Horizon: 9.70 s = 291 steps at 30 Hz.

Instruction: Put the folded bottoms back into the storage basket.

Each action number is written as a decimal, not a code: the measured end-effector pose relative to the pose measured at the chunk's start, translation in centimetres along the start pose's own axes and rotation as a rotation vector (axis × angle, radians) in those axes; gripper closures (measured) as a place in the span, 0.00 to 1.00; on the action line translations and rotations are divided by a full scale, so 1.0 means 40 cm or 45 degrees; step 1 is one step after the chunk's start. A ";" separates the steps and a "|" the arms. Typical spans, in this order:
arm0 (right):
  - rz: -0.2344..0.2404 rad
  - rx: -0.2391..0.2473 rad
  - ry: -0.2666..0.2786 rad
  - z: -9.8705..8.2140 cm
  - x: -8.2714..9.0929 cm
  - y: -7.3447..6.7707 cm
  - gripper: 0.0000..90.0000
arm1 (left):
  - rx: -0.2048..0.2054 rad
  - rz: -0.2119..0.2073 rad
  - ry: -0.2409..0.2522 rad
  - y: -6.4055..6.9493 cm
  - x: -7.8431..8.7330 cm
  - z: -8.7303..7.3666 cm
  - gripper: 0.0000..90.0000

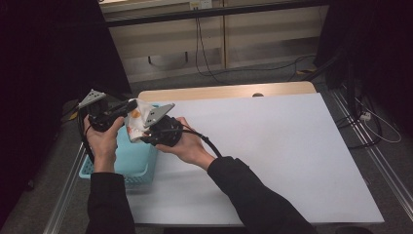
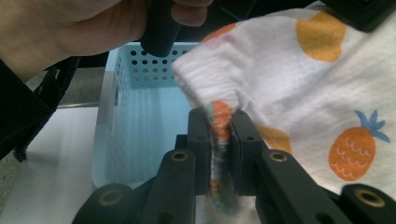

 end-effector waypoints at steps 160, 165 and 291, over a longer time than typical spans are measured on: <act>-0.028 -0.192 -0.066 -0.070 -0.141 0.030 0.18 | -0.002 0.263 -0.145 -0.116 -0.046 -0.130 0.04; -0.060 -0.200 -0.068 -0.076 -0.123 0.035 0.14 | -0.043 0.273 -0.175 -0.097 -0.032 -0.141 0.04; -0.771 -0.567 -0.046 -0.590 0.566 -0.129 0.07 | -0.284 -0.058 -0.213 0.291 0.021 -0.385 0.04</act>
Point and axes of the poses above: each handheld gripper's, and its own axes: x roughly backward along the jaws, z roughly out of its top, y roughly to its right, the point moved 3 cm from there along -x, roughly forward along the jaws, and after that the axes turned 8 degrees about x, right-handed, at the moved point
